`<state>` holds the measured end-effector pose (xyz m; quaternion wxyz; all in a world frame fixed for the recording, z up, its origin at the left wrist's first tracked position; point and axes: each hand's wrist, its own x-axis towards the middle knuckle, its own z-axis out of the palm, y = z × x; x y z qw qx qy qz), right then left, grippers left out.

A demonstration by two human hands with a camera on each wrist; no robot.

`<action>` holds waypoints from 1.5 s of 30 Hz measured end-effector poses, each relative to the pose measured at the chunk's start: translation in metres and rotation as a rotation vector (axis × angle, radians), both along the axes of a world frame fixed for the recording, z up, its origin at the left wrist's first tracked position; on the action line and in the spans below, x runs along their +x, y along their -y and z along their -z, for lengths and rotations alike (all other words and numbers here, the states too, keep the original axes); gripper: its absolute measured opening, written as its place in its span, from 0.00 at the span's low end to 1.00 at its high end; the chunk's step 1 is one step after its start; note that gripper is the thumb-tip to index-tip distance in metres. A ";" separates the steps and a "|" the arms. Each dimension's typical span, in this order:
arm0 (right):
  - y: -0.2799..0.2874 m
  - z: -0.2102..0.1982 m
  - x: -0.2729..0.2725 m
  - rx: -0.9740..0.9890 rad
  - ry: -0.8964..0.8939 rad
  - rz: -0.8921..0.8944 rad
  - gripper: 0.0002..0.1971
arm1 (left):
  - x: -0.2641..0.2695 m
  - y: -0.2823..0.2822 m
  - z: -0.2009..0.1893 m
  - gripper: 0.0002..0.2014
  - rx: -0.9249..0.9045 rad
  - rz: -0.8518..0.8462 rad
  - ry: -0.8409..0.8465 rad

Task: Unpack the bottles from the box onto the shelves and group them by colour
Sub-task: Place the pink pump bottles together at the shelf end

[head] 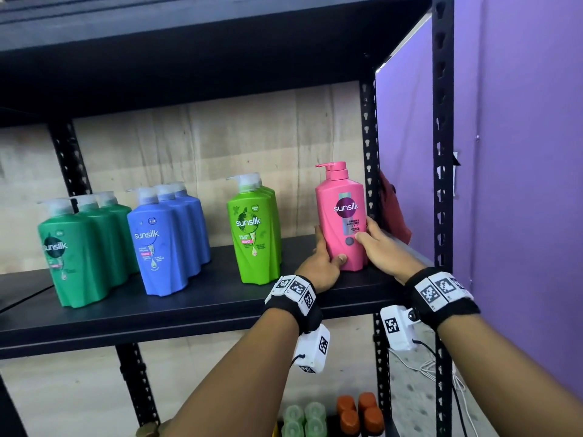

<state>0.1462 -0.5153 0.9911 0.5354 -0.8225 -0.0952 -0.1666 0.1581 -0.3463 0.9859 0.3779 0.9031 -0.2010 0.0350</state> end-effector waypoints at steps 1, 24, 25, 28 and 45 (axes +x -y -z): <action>0.001 0.000 0.000 -0.002 0.004 0.001 0.37 | 0.000 0.000 0.000 0.44 -0.002 0.000 0.000; -0.017 -0.131 0.014 -0.249 0.363 0.051 0.17 | 0.004 -0.009 0.004 0.21 -0.073 -0.107 0.118; -0.018 -0.130 0.016 -0.230 0.369 0.044 0.16 | 0.004 -0.010 0.004 0.21 -0.080 -0.109 0.111; -0.018 -0.125 0.025 -0.211 0.417 0.046 0.15 | 0.004 -0.010 0.004 0.21 -0.091 -0.111 0.092; -0.020 -0.119 0.037 -0.168 0.460 -0.016 0.12 | 0.004 -0.010 0.003 0.24 -0.055 -0.135 0.088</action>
